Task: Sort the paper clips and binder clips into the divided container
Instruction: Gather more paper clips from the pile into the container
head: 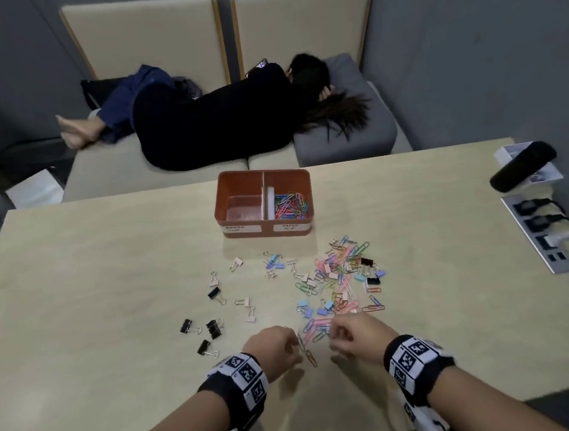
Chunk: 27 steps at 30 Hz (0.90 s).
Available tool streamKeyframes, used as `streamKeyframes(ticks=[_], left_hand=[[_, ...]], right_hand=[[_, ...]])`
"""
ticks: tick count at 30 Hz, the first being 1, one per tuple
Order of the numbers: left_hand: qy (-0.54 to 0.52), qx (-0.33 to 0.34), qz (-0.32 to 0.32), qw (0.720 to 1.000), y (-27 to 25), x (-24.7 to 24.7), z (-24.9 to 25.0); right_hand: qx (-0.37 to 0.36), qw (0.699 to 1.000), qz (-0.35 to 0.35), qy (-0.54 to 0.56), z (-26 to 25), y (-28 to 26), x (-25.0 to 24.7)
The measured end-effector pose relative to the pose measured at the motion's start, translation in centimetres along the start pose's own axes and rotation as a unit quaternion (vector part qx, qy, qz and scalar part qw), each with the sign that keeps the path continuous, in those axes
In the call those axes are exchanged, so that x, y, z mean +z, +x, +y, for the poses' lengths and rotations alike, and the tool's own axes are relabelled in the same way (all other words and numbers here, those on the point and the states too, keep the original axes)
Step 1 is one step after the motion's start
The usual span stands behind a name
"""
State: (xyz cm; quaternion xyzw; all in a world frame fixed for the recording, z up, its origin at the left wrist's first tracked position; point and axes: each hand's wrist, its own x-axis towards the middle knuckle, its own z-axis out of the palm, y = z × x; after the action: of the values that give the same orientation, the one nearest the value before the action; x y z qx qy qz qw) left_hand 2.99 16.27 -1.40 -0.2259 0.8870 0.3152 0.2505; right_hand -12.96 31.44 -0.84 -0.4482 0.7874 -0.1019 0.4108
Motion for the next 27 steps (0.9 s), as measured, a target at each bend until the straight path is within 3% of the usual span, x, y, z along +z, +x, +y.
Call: streamKeyframes(ticks=[6,13,22,27], left_hand=[[-0.027,-0.060,0.050,0.997,0.6,1.9,0.8],[-0.039,-0.060,0.105,0.992,1.9,1.9,1.6],[-0.019,-0.082,0.118,0.989,3.8,1.9,2.4],[-0.008,-0.074,0.132,0.988,4.2,1.5,2.0]], right_hand=[[0.018,1.000,-0.007,-0.008,0.8,-1.0,2.8],[0.048,0.994,0.095,-0.011,1.2,-0.3,2.1],[-0.032,0.989,0.130,-0.064,0.5,1.7,1.9],[-0.040,0.986,0.148,-0.070,0.2,3.3,1.5]])
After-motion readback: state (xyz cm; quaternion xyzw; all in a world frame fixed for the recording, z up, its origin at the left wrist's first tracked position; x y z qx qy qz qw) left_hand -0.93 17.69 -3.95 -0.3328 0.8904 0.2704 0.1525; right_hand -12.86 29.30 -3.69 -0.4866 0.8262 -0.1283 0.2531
